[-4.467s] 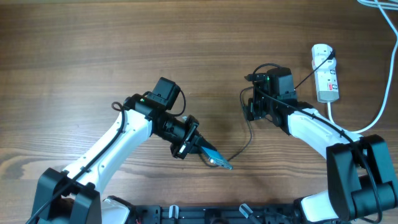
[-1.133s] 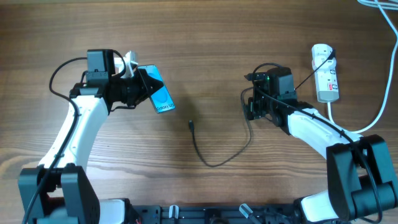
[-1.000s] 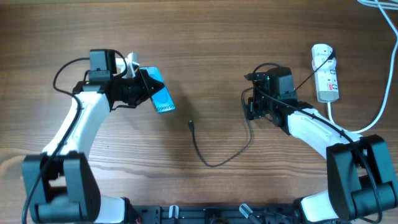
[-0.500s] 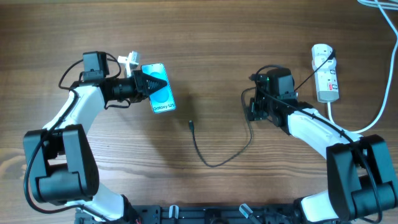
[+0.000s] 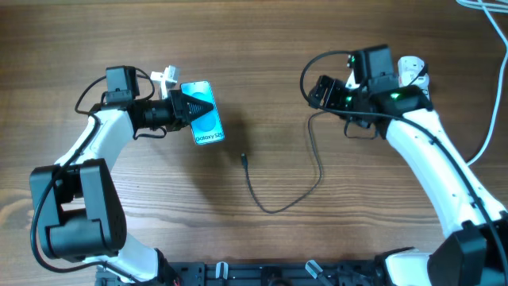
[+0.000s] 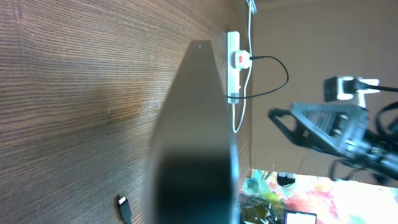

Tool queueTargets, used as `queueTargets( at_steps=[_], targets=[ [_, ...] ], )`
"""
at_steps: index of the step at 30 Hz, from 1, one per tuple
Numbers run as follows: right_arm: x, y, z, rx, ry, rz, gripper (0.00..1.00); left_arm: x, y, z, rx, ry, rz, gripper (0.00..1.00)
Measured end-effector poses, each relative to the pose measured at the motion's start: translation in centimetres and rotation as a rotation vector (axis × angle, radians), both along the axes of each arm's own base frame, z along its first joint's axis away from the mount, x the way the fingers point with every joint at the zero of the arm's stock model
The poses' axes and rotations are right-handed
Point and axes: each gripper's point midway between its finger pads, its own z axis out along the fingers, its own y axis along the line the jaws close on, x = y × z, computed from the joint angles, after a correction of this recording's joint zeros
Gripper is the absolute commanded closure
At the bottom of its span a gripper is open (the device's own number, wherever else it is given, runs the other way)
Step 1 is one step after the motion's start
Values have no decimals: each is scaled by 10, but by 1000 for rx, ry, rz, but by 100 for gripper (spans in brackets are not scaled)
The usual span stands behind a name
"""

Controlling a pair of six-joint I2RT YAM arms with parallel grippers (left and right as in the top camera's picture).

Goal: Plug charger to phone and switch on socket
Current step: 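Move the right gripper down and grasp the black USB-C plug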

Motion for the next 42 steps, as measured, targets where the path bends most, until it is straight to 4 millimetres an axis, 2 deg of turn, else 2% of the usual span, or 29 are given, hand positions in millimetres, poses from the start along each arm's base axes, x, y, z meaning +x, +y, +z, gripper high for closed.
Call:
queueTargets(
  at_steps=[1, 3, 4, 5, 6, 7, 8, 9, 10, 13, 14, 16, 19, 21, 24, 29, 32, 37, 38, 39, 40, 42],
  targets=[
    [-1, 0, 10, -8, -2, 17, 0, 0, 0, 0, 0, -1, 0, 96],
    [0, 6, 16, -20, -22, 59, 0, 0, 0, 0, 0, -1, 0, 96],
    [-6, 24, 16, -36, -34, 142, 12, 0, 0, 0, 0, 0, 1, 96],
    [-9, 30, 16, -39, -37, 167, 21, 1, 2, 0, 0, 1, 6, 96],
    [-9, 42, 18, -37, -58, 198, 41, 1, 4, 0, -2, 5, 12, 96],
    [-7, 59, 23, -28, -103, 247, 57, 2, 12, 0, -4, 11, 31, 96],
    [-9, 82, 29, -17, -146, 300, 64, 4, 21, 0, -5, 15, 58, 96],
    [-14, 101, 32, -11, -174, 349, 77, 5, 32, -1, -6, 22, 85, 96],
    [-22, 129, 31, -27, -209, 418, 95, 7, 42, -1, -8, 27, 113, 96],
    [-36, 160, 8, -86, -195, 492, 96, 9, 56, -2, -9, 30, 151, 96],
    [-46, 174, -13, -121, -157, 534, 94, 9, 58, -2, -9, 32, 156, 96],
    [-60, 189, -47, -167, -91, 584, 85, 8, 58, -2, -10, 34, 157, 96],
    [-82, 208, -106, -223, 23, 639, 69, 8, 58, -2, -10, 34, 157, 96],
    [-99, 212, -140, -266, 98, 672, 66, 8, 58, -2, -10, 33, 157, 96],
    [-109, 207, -146, -287, 147, 659, 63, 8, 58, -3, -10, 34, 157, 96],
    [-111, 204, -147, -290, 164, 642, 65, 8, 58, -2, -10, 35, 157, 96],
    [-105, 199, -147, -326, 141, 621, 71, 8, 58, -3, -10, 36, 157, 96],
    [-98, 195, -147, -363, 116, 600, 72, 8, 58, -3, -10, 36, 157, 96],
    [-98, 194, -149, -366, 119, 600, 76, 8, 58, -3, -10, 36, 157, 96],
    [-98, 194, -154, -371, 125, 600, 87, 8, 58, -3, -10, 36, 157, 96],
    [-97, 197, -153, -362, 118, 598, 88, 8, 58, -3, -10, 36, 157, 96],
    [-98, 197, -154, -360, 123, 599, 67, 8, 58, -3, -10, 36, 157, 96]
  ],
)
